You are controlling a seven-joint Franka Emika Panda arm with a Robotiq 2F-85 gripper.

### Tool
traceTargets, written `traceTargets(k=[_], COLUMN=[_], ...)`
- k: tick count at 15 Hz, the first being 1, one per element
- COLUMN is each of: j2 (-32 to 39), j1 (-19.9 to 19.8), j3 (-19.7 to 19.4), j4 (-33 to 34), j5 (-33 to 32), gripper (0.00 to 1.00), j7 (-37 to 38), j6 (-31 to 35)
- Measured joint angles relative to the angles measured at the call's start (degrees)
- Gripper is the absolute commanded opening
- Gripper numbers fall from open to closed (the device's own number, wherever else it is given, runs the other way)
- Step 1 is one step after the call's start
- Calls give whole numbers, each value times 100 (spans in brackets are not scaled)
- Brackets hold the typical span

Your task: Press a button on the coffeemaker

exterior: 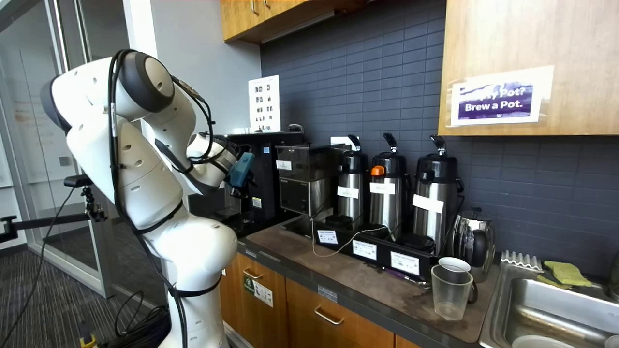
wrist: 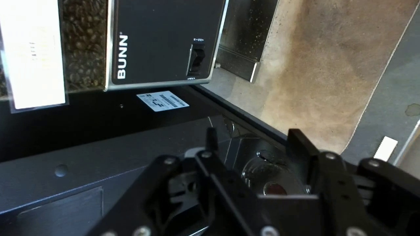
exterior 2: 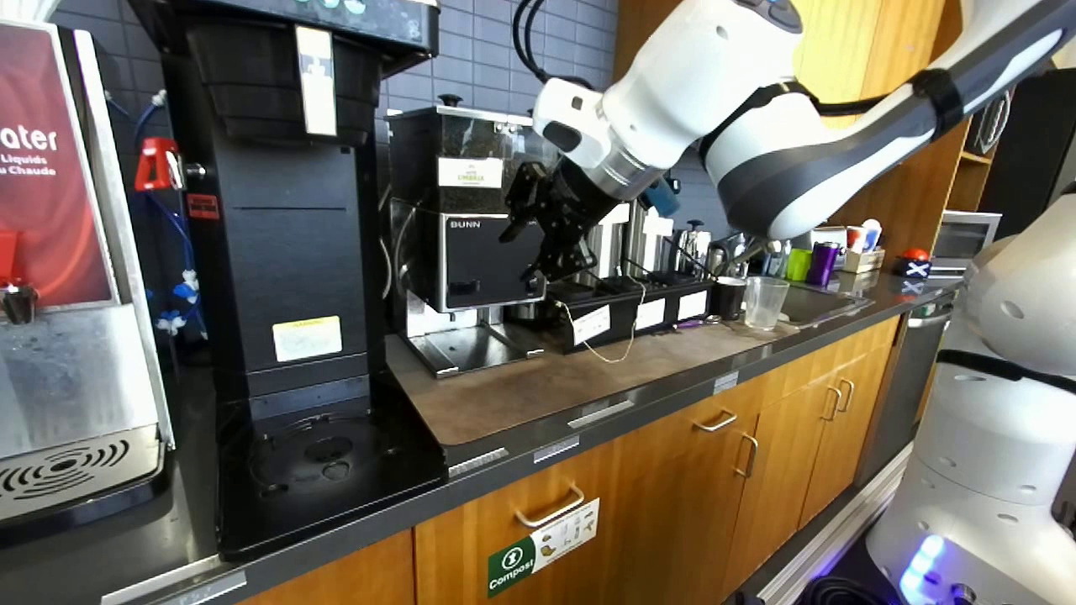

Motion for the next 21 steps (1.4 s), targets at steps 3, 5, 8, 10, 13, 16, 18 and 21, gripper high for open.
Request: traceTargets(k=[3, 5, 8, 10, 13, 16, 18, 21], j2=[220, 363, 573, 684, 830, 995, 1128, 1361], j1=[-322, -529, -829, -1031, -1357, -1672, -1854, -2065], j3=[104, 164, 252, 338, 513, 694, 801, 938], j4=[151, 252, 390, 479, 626, 786, 884, 1021], j5=[-241, -379, -605, -790, -1143, -1540, -1795, -2185], gripper=[6, 0, 0, 0, 0, 0, 0, 0], j7=[56, 66, 132, 273, 593, 972, 1233, 1641], j6=[210, 326, 486, 575, 675, 747, 766, 770])
